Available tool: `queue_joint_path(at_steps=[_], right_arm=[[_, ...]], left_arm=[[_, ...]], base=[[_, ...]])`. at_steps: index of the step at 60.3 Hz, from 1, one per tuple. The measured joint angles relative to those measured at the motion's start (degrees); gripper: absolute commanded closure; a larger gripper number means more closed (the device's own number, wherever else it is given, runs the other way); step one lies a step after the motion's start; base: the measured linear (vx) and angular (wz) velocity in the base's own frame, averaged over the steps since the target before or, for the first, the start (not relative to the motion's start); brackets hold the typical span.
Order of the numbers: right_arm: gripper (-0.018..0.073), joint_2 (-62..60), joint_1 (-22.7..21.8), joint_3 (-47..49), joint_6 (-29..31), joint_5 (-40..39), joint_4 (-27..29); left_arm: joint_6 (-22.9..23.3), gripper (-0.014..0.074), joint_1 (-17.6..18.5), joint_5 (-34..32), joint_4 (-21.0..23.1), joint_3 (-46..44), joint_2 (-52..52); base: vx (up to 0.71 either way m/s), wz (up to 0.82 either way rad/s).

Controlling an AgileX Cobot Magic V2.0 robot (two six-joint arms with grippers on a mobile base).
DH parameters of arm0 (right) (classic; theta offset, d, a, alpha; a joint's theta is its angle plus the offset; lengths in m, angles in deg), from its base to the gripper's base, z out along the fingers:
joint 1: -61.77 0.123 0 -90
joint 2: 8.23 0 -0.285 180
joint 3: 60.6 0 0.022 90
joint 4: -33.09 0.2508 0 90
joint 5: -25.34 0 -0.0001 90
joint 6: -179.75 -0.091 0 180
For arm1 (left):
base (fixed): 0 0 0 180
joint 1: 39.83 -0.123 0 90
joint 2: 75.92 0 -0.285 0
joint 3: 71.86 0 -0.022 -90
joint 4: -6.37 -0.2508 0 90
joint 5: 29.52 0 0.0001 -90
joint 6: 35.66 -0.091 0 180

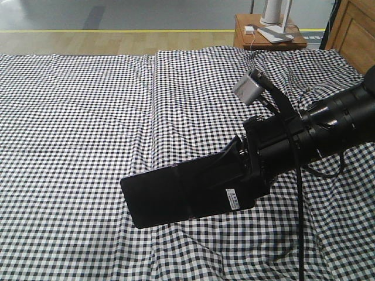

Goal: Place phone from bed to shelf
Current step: 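Hold the phone in the right gripper while driving away from the bed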

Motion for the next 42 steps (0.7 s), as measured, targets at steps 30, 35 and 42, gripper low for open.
queue_joint_path(at_steps=[30,35,42], right_arm=[[0.056,0.0,0.0,0.0,0.0,0.0,-0.1],[0.056,0.0,0.0,0.0,0.0,0.0,-0.1],[0.056,0.0,0.0,0.0,0.0,0.0,-0.1]], left_arm=[[0.0,0.0596,0.0,0.0,0.0,0.0,0.0],[0.0,0.0596,0.0,0.0,0.0,0.0,0.0],[0.0,0.0596,0.0,0.0,0.0,0.0,0.0]], base=[[-0.05,0.22],[-0.1,0.42],[-0.11,0.45]])
